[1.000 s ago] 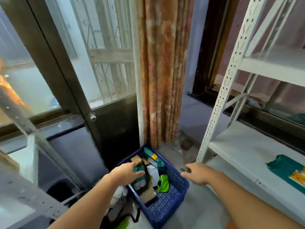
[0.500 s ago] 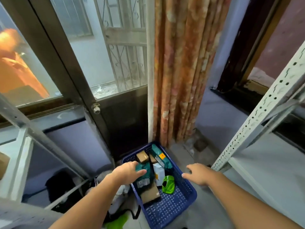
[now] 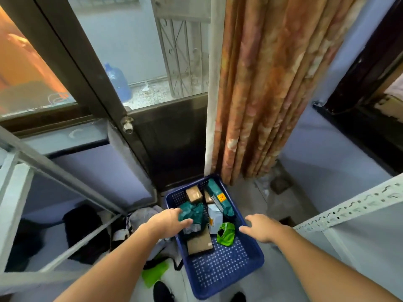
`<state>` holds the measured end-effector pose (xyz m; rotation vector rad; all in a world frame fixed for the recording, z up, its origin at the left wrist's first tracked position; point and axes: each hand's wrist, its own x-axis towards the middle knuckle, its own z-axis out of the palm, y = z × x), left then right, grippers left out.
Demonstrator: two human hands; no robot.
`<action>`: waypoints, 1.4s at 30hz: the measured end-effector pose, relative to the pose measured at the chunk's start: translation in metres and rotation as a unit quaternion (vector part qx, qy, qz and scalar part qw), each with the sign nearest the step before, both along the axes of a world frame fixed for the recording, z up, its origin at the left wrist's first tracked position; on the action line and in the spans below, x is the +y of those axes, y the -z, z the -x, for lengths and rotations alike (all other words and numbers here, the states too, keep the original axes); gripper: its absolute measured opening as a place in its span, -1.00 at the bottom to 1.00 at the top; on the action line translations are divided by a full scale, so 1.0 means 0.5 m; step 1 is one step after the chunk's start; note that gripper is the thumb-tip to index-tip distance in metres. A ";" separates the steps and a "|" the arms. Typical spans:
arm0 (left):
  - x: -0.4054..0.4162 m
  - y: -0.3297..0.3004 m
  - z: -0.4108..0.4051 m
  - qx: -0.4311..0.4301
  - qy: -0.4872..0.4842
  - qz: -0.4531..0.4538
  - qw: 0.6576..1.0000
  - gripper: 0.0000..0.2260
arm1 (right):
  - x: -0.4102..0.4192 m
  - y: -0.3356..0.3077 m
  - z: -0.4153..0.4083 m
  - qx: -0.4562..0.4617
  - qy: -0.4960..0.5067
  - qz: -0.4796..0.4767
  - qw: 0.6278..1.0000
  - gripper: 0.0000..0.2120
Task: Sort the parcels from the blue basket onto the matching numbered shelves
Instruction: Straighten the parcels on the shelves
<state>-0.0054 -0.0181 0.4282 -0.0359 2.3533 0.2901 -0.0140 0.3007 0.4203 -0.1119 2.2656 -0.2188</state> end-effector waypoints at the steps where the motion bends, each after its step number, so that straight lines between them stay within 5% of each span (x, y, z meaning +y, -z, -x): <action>1: -0.004 0.015 0.010 -0.008 0.004 -0.001 1.000 -0.26 | -0.007 0.015 0.006 -0.007 0.004 0.000 1.000 -0.30; 7: -0.029 0.161 0.094 -0.013 0.026 0.000 1.000 -0.28 | -0.068 0.185 0.051 -0.034 0.043 0.021 0.998 -0.34; 14: -0.109 0.524 0.182 -0.018 0.046 0.006 0.999 -0.27 | -0.180 0.576 0.117 -0.056 0.072 0.052 0.994 -0.29; 23: -0.159 0.962 0.306 0.097 0.138 0.056 0.984 -0.21 | -0.294 1.069 0.185 -0.084 0.137 0.121 0.980 -0.26; 26: -0.159 1.062 0.352 0.083 0.130 0.060 0.986 -0.05 | -0.314 1.179 0.205 -0.071 0.177 0.144 0.971 -0.33; 29: -0.169 1.143 0.384 0.011 0.094 0.071 0.993 0.26 | -0.327 1.260 0.228 -0.074 0.219 0.168 0.958 -0.40; 32: -0.171 1.201 0.400 -0.021 0.076 0.070 0.994 0.36 | -0.350 1.323 0.244 -0.071 0.264 0.193 0.942 -0.40; 42: -0.166 1.224 0.372 0.041 -0.049 -0.056 0.996 0.05 | -0.373 1.354 0.219 -0.035 0.367 0.259 0.893 -0.51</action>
